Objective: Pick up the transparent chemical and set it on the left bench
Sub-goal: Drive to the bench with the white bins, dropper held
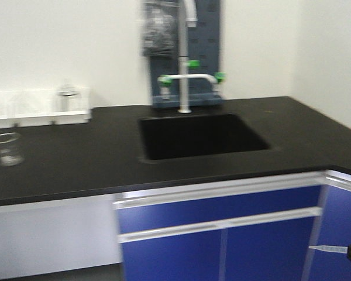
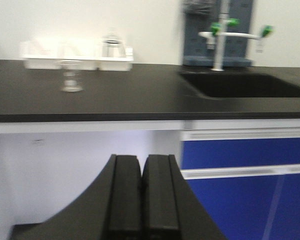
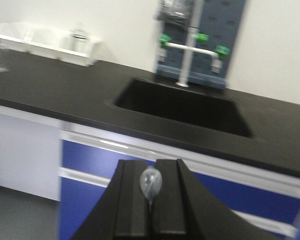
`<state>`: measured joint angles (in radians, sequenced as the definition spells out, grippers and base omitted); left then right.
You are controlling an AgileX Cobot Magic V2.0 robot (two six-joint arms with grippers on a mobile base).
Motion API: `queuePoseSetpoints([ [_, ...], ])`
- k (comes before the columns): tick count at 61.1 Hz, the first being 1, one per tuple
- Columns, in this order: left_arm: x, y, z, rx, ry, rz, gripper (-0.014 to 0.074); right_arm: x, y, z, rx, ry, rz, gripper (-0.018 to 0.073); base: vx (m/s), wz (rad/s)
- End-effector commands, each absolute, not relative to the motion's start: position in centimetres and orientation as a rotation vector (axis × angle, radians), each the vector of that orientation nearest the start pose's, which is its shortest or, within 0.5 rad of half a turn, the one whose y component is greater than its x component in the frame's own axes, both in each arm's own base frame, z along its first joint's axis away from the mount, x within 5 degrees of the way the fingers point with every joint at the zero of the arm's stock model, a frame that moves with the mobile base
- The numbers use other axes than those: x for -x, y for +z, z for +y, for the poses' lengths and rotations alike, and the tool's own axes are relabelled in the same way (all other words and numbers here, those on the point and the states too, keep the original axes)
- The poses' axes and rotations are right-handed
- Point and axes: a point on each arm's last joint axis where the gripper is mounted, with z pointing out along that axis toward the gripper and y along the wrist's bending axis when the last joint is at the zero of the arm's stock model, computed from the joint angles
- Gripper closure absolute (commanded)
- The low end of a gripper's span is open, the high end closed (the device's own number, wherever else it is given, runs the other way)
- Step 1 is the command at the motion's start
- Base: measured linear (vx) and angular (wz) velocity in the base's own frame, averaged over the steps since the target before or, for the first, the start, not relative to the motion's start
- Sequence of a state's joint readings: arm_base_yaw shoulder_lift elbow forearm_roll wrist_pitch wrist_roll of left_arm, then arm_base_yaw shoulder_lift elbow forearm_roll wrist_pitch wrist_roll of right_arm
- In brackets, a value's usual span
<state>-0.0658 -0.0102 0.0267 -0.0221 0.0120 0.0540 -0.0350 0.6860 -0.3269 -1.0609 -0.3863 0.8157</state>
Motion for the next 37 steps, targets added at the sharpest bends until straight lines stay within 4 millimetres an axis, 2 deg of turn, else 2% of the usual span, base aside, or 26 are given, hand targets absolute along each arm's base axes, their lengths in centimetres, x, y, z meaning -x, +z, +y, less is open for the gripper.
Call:
queuePoseSetpoints([
  [1, -5.50, 20.63, -0.36, -0.064, -0.035, 1.429, 0.0600, -14.04, 29.24, 2.70, 0.394, 0.119, 1.531, 0.0564, 0.04, 0.98],
  [18, -5.50, 20.63, -0.36, -0.064, -0.035, 1.429, 0.0600, -14.04, 29.24, 2.70, 0.393, 0.118, 1.532, 0.0564, 0.09, 0.78],
  [37, -5.50, 20.63, -0.36, -0.064, -0.035, 1.429, 0.0600, -14.04, 29.24, 2.70, 0.393, 0.118, 1.532, 0.0564, 0.20, 0.47],
])
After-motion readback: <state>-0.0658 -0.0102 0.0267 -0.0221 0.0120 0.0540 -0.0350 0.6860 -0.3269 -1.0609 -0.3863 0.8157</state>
